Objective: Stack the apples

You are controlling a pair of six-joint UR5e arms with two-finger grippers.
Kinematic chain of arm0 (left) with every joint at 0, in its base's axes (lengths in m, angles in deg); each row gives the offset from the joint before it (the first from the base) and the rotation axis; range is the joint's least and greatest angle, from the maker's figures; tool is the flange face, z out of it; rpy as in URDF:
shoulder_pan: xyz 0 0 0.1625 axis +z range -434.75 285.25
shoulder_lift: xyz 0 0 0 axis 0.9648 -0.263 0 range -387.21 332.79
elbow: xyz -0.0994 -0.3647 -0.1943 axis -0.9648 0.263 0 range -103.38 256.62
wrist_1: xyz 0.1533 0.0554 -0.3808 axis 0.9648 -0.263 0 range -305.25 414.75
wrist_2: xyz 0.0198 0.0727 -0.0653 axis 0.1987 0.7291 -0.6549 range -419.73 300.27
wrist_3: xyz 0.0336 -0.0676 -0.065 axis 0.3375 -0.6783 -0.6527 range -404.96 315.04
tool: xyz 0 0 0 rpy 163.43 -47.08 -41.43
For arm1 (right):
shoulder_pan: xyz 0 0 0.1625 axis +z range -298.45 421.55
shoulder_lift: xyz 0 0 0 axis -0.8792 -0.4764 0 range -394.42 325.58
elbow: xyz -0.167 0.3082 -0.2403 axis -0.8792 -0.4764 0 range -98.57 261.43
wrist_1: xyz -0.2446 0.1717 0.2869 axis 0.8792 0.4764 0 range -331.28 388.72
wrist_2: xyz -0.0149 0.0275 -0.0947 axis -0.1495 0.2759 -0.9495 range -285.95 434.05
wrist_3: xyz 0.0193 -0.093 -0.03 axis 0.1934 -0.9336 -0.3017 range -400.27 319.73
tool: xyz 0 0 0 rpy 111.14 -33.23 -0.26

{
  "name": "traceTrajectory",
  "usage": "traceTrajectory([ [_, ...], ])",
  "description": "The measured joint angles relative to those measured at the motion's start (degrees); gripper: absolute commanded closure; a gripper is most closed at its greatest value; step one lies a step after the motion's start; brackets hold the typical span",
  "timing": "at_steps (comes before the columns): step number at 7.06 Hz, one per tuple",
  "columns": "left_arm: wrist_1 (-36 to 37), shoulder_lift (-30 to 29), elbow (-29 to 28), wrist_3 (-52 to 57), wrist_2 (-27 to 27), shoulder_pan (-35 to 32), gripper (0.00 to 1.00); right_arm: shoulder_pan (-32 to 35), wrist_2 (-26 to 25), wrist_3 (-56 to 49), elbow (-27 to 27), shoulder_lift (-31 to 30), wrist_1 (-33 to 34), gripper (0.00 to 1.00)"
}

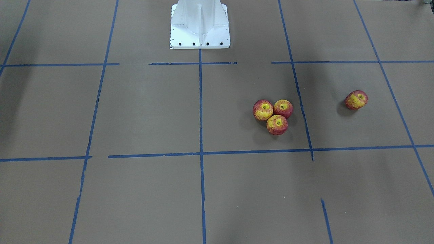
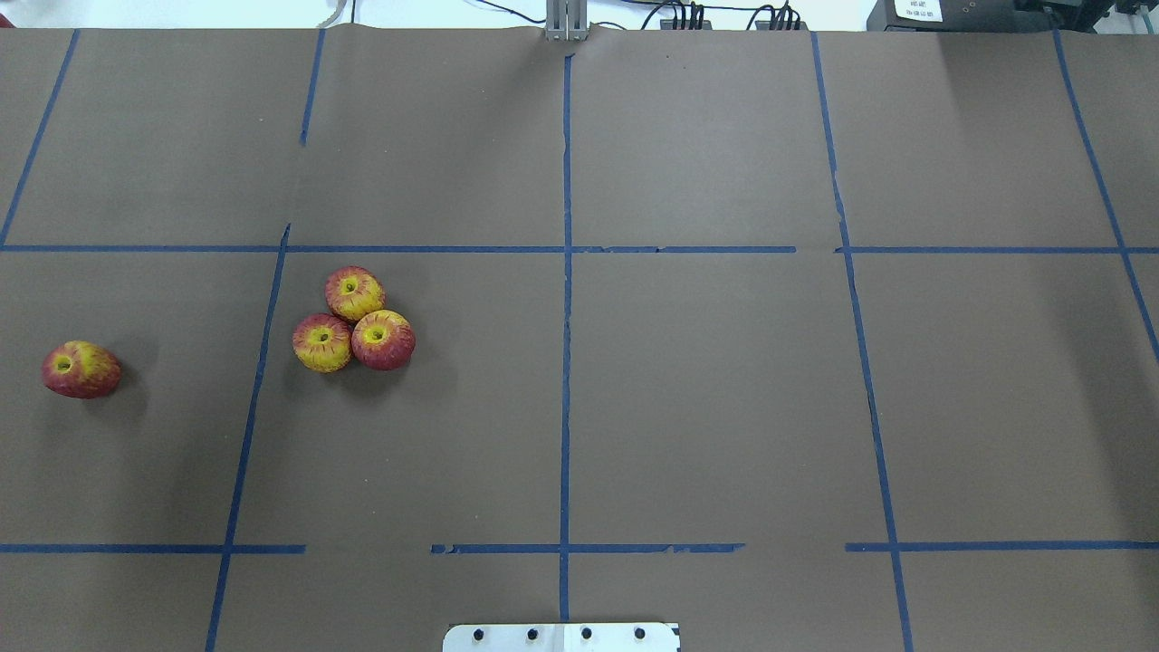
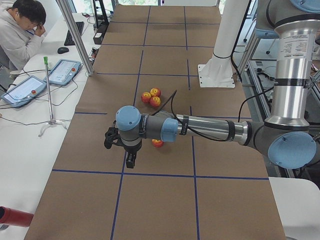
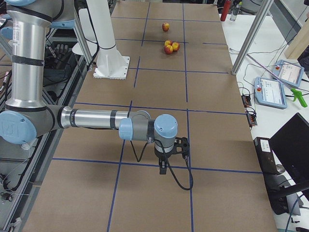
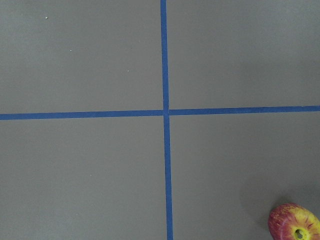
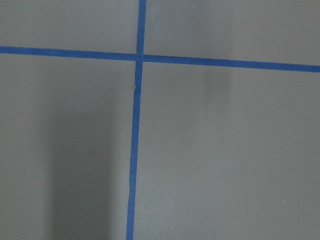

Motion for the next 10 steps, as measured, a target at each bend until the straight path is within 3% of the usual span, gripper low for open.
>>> traceTrajectory([
  [2,-8.8,0.9,-0.1,-12.6,-1.1,9.1,0.0,0.0,0.0,0.0,0.0,0.0,0.0,0.0],
  [5,-30.0,5.3,-0.6,-36.2,0.3,20.2,0.0,0.0,0.0,0.0,0.0,0.0,0.0,0.0],
  [8,-32.6,5.8,-0.9,-42.1,5.8,26.7,0.0,0.0,0.0,0.0,0.0,0.0,0.0,0.0],
  [10,-32.7,5.7,-1.6,-42.4,6.6,28.3,0.0,0.0,0.0,0.0,0.0,0.0,0.0,0.0],
])
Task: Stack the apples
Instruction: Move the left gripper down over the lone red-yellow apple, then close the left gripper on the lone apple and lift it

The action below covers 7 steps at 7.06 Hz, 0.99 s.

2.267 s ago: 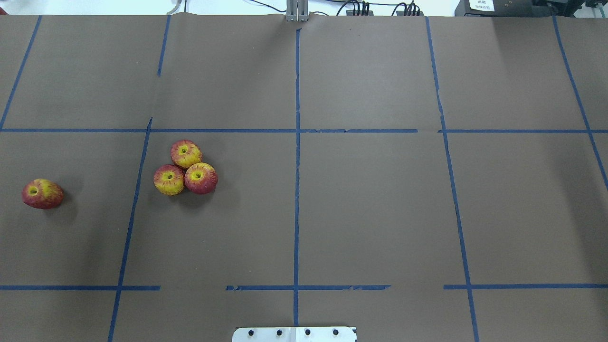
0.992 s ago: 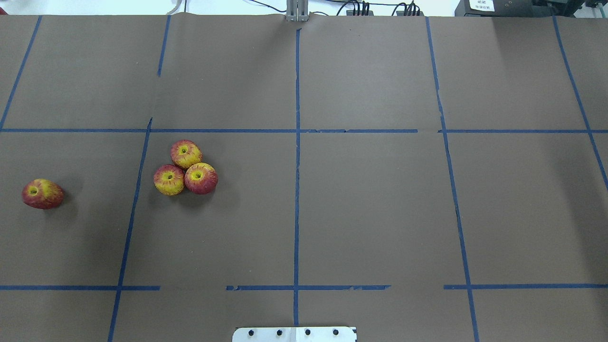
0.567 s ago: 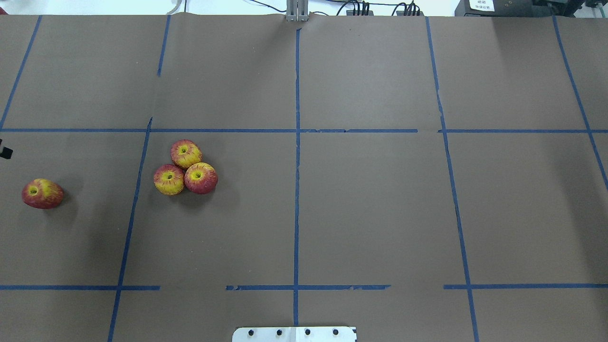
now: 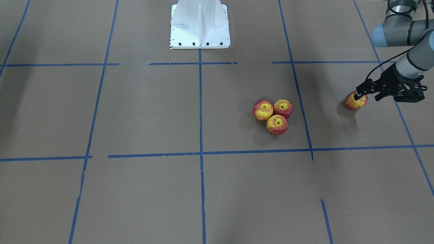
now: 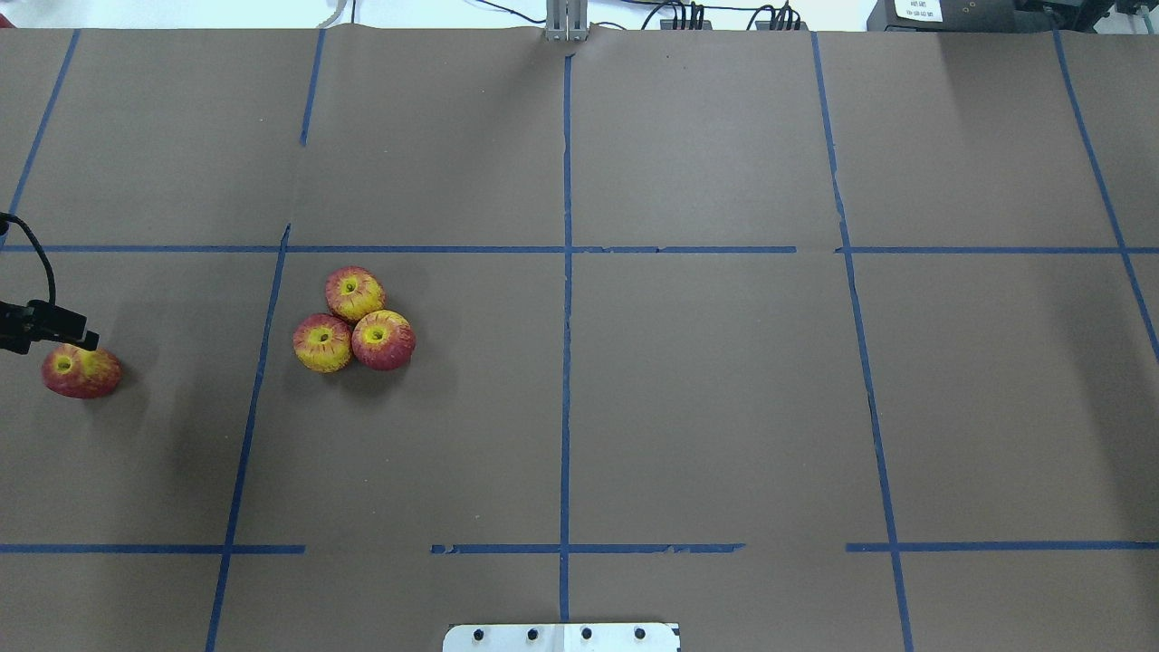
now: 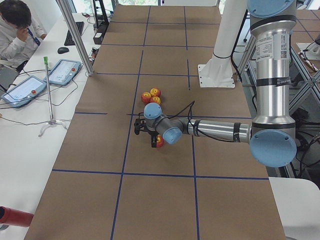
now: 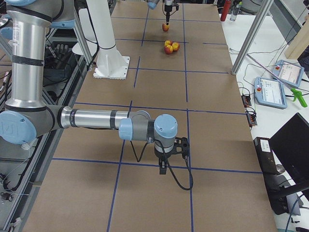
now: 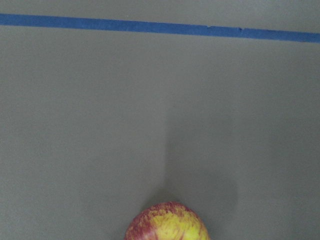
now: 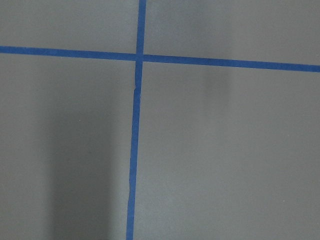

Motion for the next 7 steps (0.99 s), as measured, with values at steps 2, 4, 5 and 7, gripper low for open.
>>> traceTrajectory([
  [2,-0.1,-0.4,-1.5,0.0,0.1,1.1,0.0,0.0,0.0,0.0,0.0,0.0,0.0,0.0],
  [4,-0.1,-0.7,-2.7,0.1,0.0,2.3,0.0,0.0,0.0,0.0,0.0,0.0,0.0,0.0],
  [5,-0.2,-0.9,-3.2,0.1,0.0,2.5,0.17,0.0,0.0,0.0,0.0,0.0,0.0,0.0],
  [7,-0.3,-1.0,-3.4,0.2,-0.1,2.6,0.91,0.0,0.0,0.0,0.0,0.0,0.0,0.0],
])
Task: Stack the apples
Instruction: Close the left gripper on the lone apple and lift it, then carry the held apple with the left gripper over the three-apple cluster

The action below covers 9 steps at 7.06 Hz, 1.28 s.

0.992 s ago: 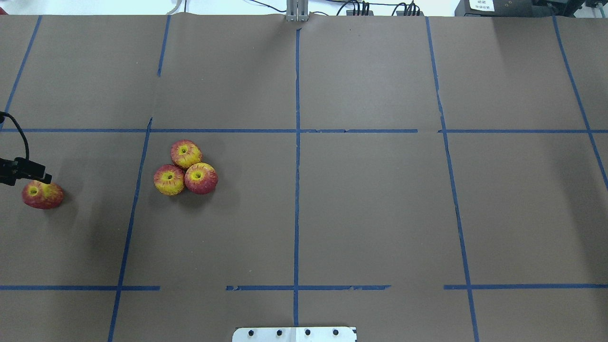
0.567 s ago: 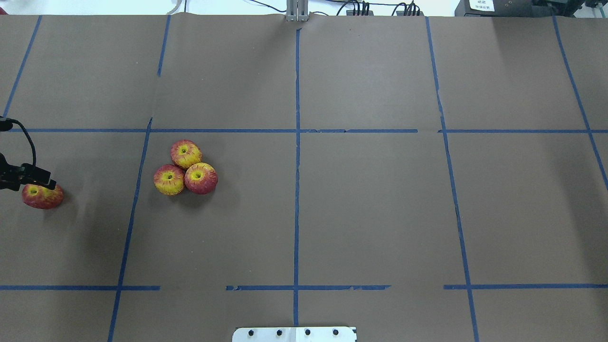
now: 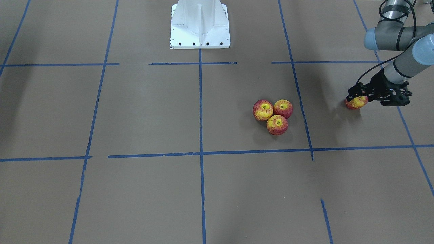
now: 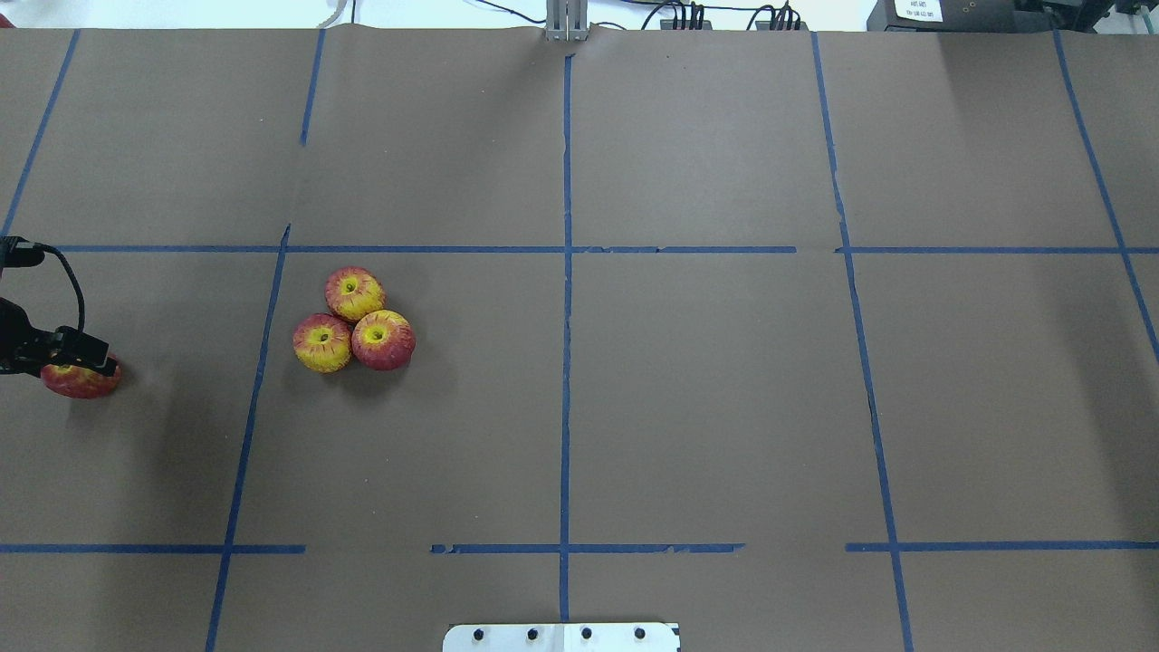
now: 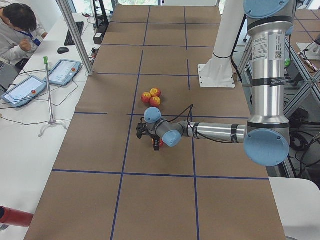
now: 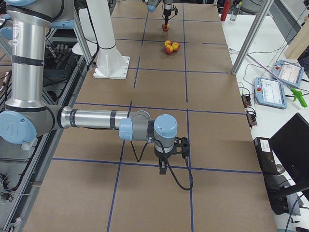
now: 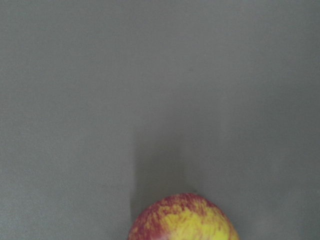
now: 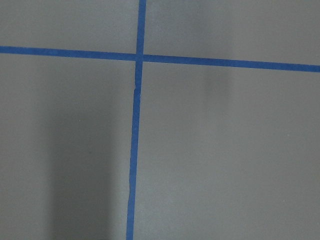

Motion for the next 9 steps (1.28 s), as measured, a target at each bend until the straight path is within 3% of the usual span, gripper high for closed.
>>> traceTrajectory([
  [1,0.0,0.0,0.3,0.1,-0.2,0.0,1.0,0.0,0.0,0.0,0.0,0.0,0.0,0.0],
  [3,3.4,-0.5,5.7,-0.1,-1.2,-0.1,1.0,0.0,0.0,0.0,0.0,0.0,0.0,0.0],
  [4,10.1,-2.9,10.5,-1.1,-2.2,-0.1,1.0,0.0,0.0,0.0,0.0,0.0,0.0,0.0],
  [6,23.9,-14.4,15.0,-6.5,-2.4,0.1,1.0,0.0,0.0,0.0,0.0,0.0,0.0,0.0],
  [9,28.8,-23.8,14.1,-15.0,3.3,6.7,1.0,0.0,0.0,0.0,0.0,0.0,0.0,0.0],
])
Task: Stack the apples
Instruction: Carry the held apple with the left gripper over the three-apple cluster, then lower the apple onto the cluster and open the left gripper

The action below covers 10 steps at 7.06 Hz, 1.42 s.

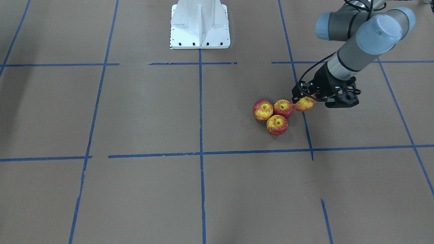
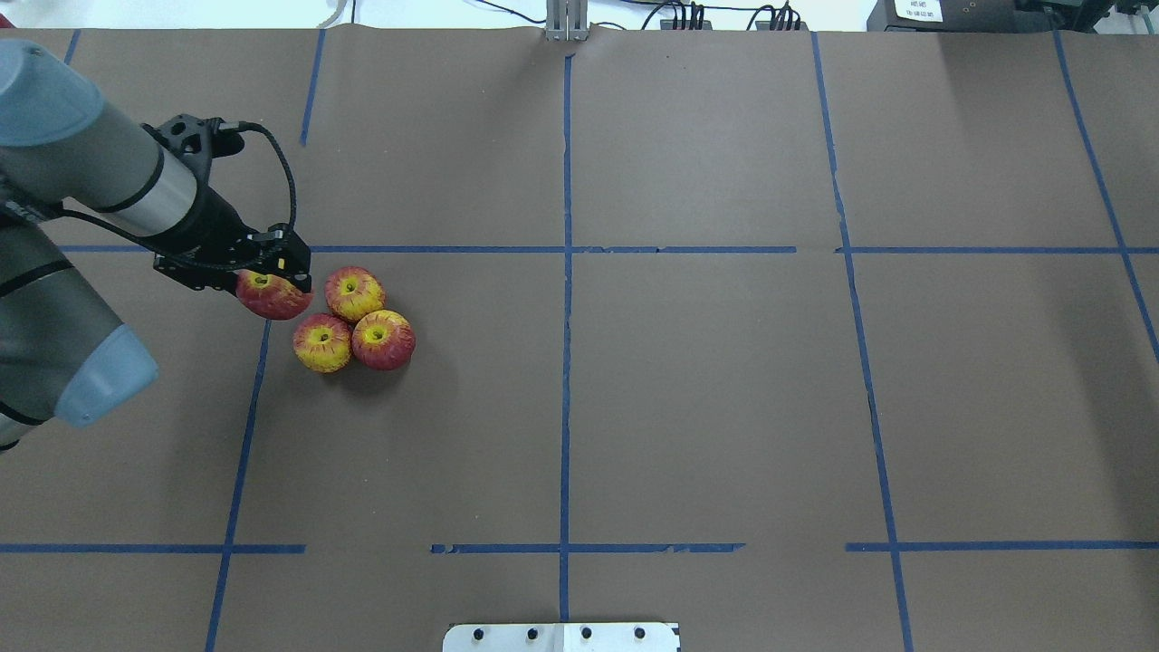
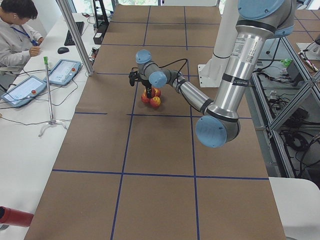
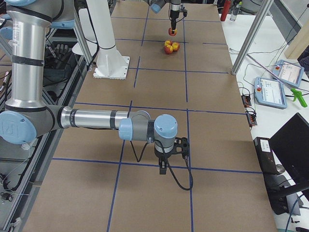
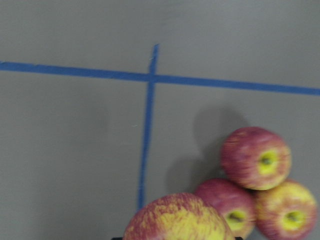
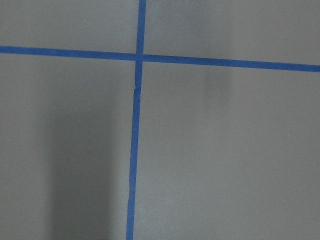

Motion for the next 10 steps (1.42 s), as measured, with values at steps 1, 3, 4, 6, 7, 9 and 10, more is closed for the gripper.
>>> traceTrajectory([
  [1,0.2,-1.3,-1.0,-0.7,1.0,1.2,1.0,0.0,0.0,0.0,0.0,0.0,0.0,0.0],
  [3,0.2,-2.9,-3.0,-1.0,1.7,2.6,1.0,0.0,0.0,0.0,0.0,0.0,0.0,0.0],
  [4,0.2,-3.4,-3.7,-1.0,1.7,3.4,1.0,0.0,0.0,0.0,0.0,0.0,0.0,0.0],
  [6,0.2,-3.7,-4.6,-1.0,1.8,4.8,1.0,0.0,0.0,0.0,0.0,0.0,0.0,0.0],
  [7,0.2,-3.7,-4.8,-1.0,1.8,5.2,1.0,0.0,0.0,0.0,0.0,0.0,0.0,0.0],
  [9,0.2,-3.7,-4.8,-0.9,1.8,5.3,1.0,0.0,0.0,0.0,0.0,0.0,0.0,0.0],
  [10,0.1,-3.7,-4.6,-0.9,1.8,5.4,1.0,0.0,0.0,0.0,0.0,0.0,0.0,0.0],
])
